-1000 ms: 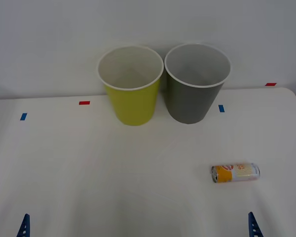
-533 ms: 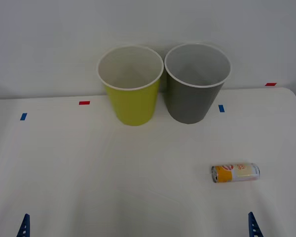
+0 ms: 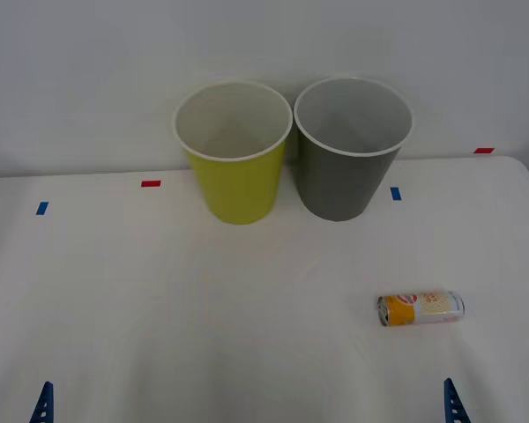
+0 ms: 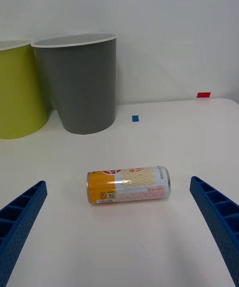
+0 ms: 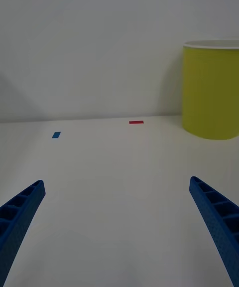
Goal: Put cans in the gray bin and PET bottles in the light green bin.
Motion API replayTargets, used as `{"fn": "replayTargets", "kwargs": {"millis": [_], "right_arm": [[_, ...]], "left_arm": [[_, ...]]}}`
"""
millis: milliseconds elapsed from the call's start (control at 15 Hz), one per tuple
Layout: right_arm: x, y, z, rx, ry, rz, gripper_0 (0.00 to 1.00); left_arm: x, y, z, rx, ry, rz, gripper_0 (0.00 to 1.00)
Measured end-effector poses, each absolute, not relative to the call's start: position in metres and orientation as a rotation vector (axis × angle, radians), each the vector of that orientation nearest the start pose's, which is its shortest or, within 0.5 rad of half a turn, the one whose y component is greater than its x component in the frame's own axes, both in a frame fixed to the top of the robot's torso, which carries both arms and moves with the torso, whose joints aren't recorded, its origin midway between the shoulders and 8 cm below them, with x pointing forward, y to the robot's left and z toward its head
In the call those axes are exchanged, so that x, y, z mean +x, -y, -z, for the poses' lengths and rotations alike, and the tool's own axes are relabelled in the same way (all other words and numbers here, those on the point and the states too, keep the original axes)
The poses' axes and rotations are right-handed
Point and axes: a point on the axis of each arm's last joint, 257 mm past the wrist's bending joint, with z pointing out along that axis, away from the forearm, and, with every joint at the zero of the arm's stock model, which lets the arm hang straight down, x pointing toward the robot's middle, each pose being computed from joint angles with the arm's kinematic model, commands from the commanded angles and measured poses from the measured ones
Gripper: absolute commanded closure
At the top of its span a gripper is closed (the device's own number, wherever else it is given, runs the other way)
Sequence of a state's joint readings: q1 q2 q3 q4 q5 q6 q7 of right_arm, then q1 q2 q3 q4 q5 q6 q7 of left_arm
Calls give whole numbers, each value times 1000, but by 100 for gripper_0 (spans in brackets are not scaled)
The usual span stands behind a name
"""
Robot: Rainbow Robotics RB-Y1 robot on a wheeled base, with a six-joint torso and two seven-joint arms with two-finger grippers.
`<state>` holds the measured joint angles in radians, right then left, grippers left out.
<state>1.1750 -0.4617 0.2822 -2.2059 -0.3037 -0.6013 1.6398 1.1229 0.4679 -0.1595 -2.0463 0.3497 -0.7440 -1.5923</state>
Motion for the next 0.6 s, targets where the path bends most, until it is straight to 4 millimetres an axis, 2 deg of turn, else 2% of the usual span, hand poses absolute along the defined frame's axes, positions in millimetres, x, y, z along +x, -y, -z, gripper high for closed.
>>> {"fn": "replayTargets", "kwargs": {"millis": [133, 267, 600], "right_arm": [[208, 258, 211, 17, -1580, -74, 0], [206, 261, 228, 28, -1612, -59, 0], [210, 265, 225, 23, -1601, -20, 0]], "left_arm": [[202, -323, 217, -32, -1511, -39, 0], [202, -323, 217, -32, -1511, -39, 0], [202, -323, 217, -32, -1511, -39, 0]]}}
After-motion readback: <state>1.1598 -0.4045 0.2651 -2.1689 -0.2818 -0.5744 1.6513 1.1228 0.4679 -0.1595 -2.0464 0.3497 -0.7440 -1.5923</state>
